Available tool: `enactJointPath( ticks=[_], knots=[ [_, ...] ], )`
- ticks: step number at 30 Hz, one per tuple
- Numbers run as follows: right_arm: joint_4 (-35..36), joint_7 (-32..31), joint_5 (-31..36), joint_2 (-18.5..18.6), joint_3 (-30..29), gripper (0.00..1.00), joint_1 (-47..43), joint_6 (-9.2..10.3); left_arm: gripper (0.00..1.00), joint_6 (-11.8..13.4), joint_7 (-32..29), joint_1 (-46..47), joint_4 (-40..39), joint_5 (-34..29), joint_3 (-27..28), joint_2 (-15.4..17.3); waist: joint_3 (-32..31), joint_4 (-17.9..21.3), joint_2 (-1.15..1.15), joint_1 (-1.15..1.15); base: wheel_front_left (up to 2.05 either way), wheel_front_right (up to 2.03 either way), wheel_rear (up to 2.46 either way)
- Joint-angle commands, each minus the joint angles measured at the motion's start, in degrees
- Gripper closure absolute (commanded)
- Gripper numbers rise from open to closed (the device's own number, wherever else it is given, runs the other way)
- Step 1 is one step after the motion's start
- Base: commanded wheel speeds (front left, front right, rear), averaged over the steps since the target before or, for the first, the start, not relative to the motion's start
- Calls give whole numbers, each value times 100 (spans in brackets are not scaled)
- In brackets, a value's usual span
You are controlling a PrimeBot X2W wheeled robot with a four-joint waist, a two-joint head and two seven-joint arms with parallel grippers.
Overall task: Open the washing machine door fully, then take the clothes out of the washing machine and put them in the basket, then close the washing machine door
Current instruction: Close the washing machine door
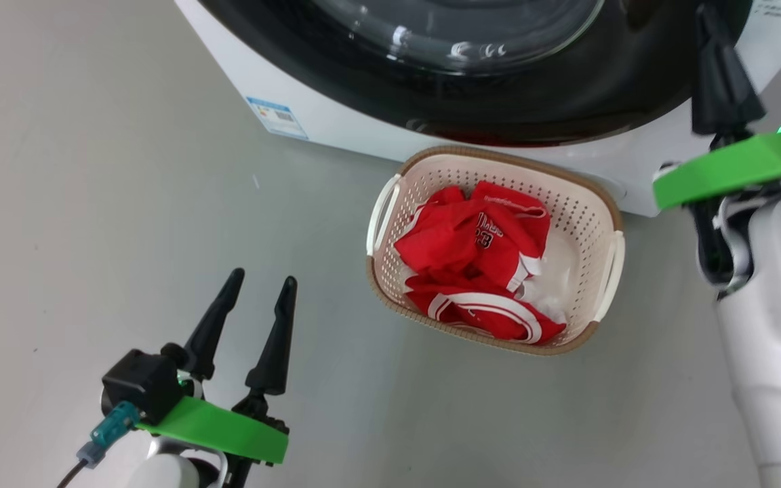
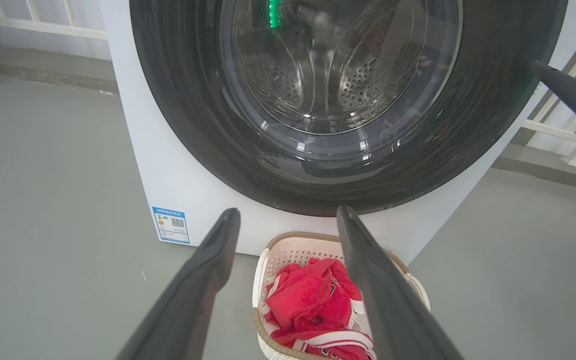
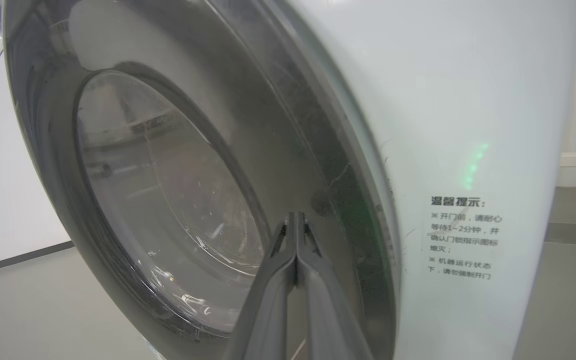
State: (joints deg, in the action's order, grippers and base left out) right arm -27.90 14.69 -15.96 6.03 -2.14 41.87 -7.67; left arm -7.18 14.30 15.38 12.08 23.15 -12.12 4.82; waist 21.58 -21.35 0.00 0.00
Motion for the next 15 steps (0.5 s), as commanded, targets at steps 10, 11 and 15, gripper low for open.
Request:
enactJointPath(
  ticks=[10,11,15],
  knots=[
    [206,31,-51,-187,506,0,-968,19,0,-31,70,-269,32,-53,375,314,-495,339,0,0,0,0,0],
    [225,31,-59,-195,524,0,-1057,19,0,-31,70,-294,46,-60,397,332,-537,372,0,0,0,0,0],
    [310,31,-101,-222,599,0,-1426,19,0,-31,70,-394,91,-95,489,413,-705,520,0,0,0,0,0]
  ],
)
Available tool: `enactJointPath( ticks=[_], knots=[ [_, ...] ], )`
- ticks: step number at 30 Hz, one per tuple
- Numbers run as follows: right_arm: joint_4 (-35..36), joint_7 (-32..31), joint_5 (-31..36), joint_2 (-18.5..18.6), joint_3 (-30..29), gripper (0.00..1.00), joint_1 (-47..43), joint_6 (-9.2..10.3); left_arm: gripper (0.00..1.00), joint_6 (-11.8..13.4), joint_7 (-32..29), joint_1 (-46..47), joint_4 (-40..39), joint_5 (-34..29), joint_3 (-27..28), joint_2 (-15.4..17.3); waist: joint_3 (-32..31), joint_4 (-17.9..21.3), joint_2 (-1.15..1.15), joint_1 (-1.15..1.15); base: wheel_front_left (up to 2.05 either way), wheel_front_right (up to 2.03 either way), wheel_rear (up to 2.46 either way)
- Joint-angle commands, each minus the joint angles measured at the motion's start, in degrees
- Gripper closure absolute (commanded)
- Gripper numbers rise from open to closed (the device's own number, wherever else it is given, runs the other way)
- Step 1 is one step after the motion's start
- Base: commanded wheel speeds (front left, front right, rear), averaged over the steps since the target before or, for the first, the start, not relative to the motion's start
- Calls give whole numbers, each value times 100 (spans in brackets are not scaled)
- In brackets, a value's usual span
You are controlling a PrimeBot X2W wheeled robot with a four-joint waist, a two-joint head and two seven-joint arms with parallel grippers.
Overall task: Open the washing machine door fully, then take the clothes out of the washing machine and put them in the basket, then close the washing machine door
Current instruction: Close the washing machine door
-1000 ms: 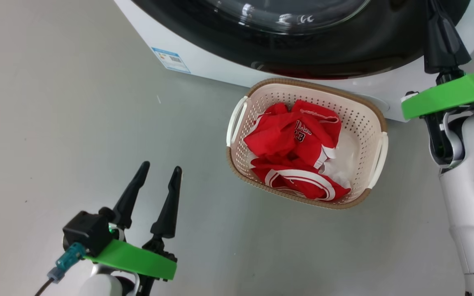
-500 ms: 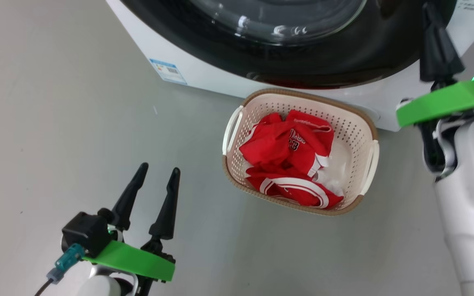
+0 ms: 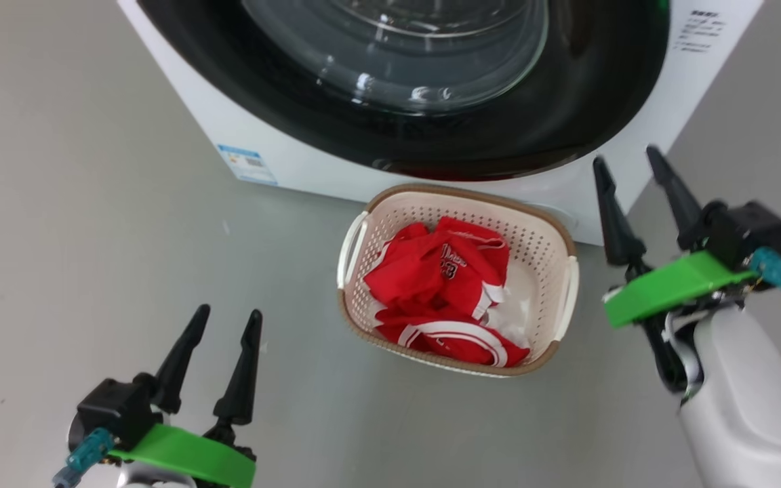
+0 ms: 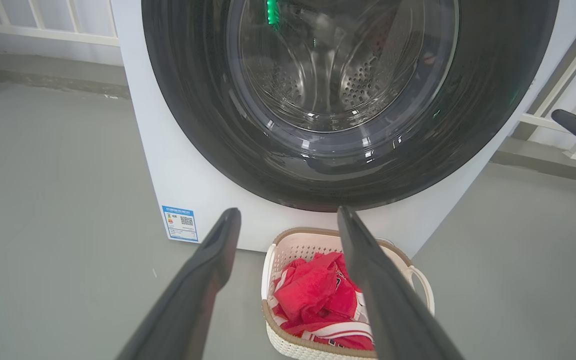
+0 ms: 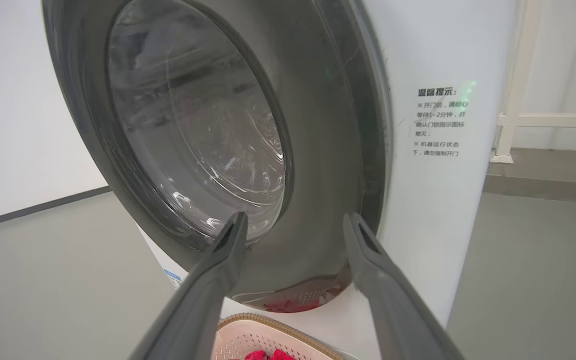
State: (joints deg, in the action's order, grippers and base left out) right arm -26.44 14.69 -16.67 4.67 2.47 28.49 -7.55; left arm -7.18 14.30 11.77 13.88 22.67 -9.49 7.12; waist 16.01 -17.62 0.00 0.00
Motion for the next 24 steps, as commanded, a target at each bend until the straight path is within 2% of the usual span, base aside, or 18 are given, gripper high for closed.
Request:
enactJointPath(
  ticks=[1,24],
  knots=[
    [184,31,-36,-92,162,0,-183,6,0,-31,70,-51,-81,-58,241,205,-189,185,0,0,0,0,0],
    [764,31,-192,-176,-70,0,-1935,6,0,-31,70,-453,46,-83,721,574,-803,1136,0,0,0,0,0]
  ],
)
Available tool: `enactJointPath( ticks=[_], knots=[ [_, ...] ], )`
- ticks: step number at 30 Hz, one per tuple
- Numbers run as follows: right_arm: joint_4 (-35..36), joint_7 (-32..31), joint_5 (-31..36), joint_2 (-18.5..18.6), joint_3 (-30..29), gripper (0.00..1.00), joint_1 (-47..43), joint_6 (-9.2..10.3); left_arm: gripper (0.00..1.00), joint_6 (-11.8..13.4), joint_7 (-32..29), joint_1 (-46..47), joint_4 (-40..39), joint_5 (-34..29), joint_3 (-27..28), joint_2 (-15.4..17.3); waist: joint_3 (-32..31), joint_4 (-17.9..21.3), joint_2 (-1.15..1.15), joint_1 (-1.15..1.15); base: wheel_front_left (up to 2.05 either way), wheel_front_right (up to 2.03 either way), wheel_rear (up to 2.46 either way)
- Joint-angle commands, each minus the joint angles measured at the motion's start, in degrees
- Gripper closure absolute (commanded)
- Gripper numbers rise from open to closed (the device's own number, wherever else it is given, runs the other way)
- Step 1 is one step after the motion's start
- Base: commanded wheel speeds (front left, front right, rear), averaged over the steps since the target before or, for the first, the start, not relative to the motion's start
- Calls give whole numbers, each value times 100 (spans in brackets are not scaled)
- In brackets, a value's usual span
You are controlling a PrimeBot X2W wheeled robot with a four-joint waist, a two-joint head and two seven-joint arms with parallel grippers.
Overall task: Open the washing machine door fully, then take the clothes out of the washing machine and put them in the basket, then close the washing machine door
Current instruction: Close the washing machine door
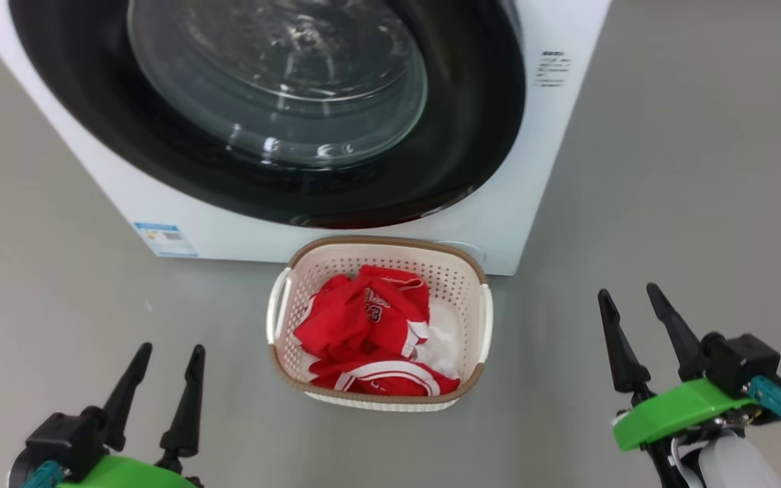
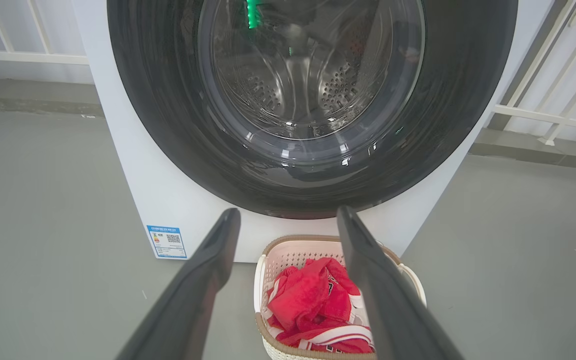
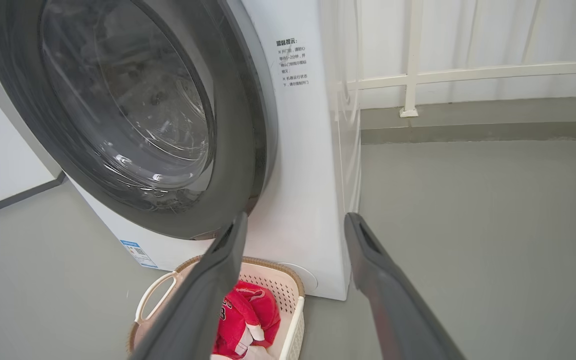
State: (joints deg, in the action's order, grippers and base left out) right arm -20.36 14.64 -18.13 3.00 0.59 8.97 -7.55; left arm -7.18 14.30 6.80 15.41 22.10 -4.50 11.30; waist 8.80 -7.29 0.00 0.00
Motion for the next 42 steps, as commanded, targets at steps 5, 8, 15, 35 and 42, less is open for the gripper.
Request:
enactJointPath(
  ticks=[5,8,15,35,42],
  knots=[
    [220,36,-137,-11,70,0,-236,6,0,-31,70,-97,-144,-50,359,157,-165,322,0,0,0,0,0],
    [240,36,-147,-11,44,0,-347,6,0,-31,70,-148,-143,-22,459,166,-221,441,0,0,0,0,0],
    [305,36,-125,-12,-45,0,-569,6,0,-31,70,-264,-103,-139,566,222,-297,638,0,0,0,0,0],
    [467,36,-117,-12,-266,0,-1075,6,0,-31,70,-626,-149,-251,733,94,-549,769,0,0,0,0,0],
    [453,36,-119,-12,-267,0,-1069,6,0,-31,70,-632,-180,-240,731,72,-551,775,0,0,0,0,0]
  ],
)
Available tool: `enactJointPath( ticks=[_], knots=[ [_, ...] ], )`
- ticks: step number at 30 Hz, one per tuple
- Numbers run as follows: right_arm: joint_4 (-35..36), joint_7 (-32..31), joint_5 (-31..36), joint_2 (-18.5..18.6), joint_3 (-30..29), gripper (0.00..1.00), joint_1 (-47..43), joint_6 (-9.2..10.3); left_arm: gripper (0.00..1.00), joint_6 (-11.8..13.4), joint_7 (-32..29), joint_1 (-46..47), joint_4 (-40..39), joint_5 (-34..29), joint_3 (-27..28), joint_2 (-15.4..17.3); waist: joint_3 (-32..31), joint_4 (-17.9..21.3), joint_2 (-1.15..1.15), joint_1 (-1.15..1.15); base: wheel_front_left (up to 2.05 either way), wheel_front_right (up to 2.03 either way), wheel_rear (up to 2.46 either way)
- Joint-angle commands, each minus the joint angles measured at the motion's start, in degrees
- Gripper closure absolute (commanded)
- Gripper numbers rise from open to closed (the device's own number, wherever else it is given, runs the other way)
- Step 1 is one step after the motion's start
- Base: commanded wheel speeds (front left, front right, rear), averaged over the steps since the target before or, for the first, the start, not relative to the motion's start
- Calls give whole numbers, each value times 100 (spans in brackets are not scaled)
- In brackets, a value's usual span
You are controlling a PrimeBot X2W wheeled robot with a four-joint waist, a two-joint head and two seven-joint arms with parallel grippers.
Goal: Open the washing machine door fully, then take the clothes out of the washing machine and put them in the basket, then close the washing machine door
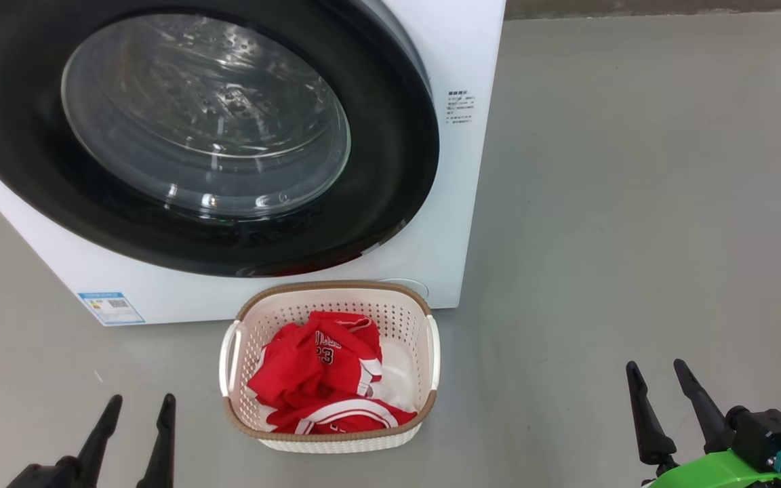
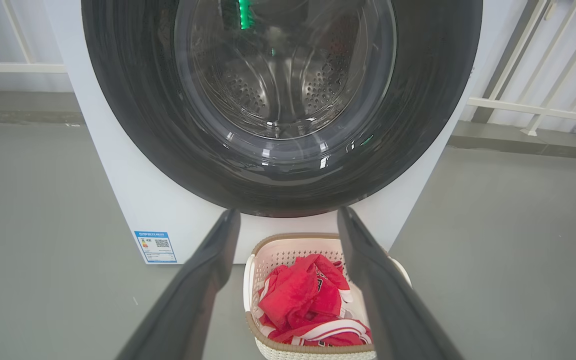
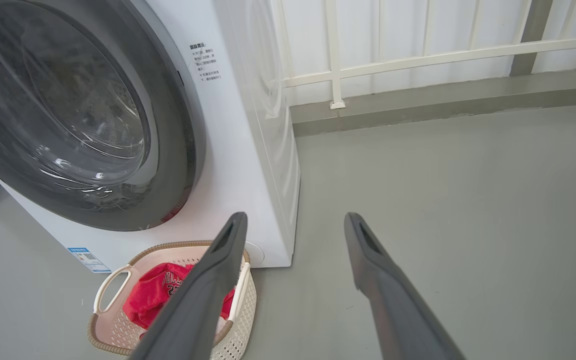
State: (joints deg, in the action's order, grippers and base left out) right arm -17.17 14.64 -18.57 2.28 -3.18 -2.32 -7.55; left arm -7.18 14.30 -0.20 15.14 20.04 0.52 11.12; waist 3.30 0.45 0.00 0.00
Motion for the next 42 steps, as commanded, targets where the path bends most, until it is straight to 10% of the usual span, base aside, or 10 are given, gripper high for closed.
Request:
enactJointPath(
  ticks=[1,11,12,42],
  knots=[
    [130,36,-76,60,110,0,62,6,0,-31,70,64,-159,-27,227,88,-7,3,0,0,0,0,0],
    [129,36,-89,60,96,0,67,6,0,-31,70,51,-212,62,231,71,-17,-12,0,0,0,0,0],
    [-1,0,0,-2,-9,100,0,0,100,0,0,-17,-53,30,0,-16,-17,-12,0,0,0,0,0],
    [-222,-419,-1469,-64,-36,100,157,1,100,1,-432,52,194,1468,45,-350,-77,-18,0,0,0,0,0]
  ],
)
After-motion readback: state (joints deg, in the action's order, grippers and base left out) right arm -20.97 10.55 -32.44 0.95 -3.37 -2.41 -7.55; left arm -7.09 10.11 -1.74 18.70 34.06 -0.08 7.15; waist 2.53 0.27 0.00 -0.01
